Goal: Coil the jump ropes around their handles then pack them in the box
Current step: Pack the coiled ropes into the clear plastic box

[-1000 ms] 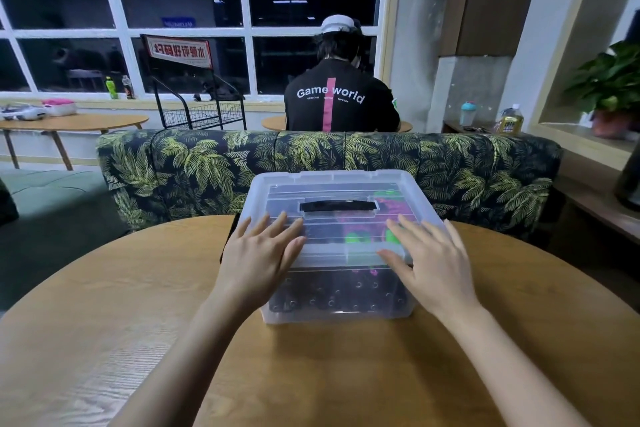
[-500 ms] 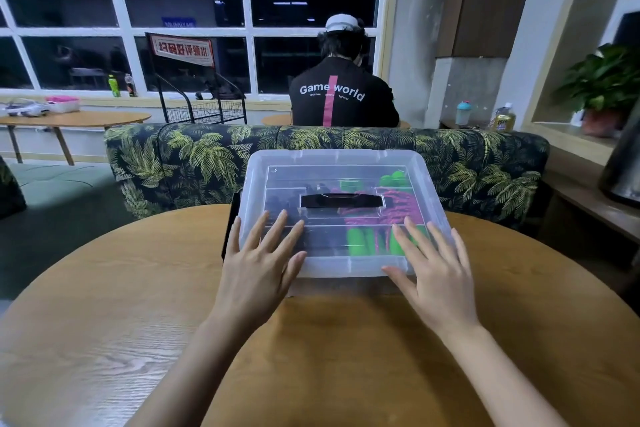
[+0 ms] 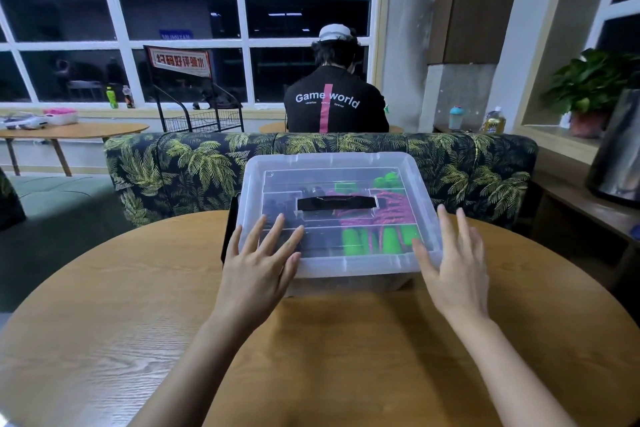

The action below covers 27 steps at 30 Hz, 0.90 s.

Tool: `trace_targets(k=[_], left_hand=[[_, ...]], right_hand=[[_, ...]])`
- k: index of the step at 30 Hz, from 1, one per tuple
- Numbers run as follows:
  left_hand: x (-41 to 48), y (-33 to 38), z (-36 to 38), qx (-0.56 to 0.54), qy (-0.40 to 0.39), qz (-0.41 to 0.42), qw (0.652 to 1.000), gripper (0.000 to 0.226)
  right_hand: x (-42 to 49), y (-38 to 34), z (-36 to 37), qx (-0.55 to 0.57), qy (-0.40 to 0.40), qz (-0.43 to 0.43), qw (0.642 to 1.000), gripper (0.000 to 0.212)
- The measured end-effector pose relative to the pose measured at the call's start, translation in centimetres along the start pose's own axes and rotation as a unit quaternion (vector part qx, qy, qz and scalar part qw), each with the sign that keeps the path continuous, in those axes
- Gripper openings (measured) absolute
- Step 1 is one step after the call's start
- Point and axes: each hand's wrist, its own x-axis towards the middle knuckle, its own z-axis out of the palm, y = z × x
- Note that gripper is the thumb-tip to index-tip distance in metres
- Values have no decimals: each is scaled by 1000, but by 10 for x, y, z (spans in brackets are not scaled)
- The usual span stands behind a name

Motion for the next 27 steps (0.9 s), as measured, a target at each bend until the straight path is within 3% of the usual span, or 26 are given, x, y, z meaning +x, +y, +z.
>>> trace_targets(k=[6,10,14,21,27], left_hand=[[0,-1,1,1,2,3,1000,51],[1,-2,2,-1,5,5,1000,51],[1,-2,4,-2,17,6,1000,50],[3,-4,10,-3,33,11,999,50],[3,-8,8,3,44,-11,999,58]], right_hand=[[2,1,0,196,-65,92,974,85],[-3,-4,0,256,-19,99,961,80],[-5,-11,0,231,62,31,970,71],[-5,-7,10,57,-7,-40,998,67],[-4,-5,15,66,-2,-41,997,73]])
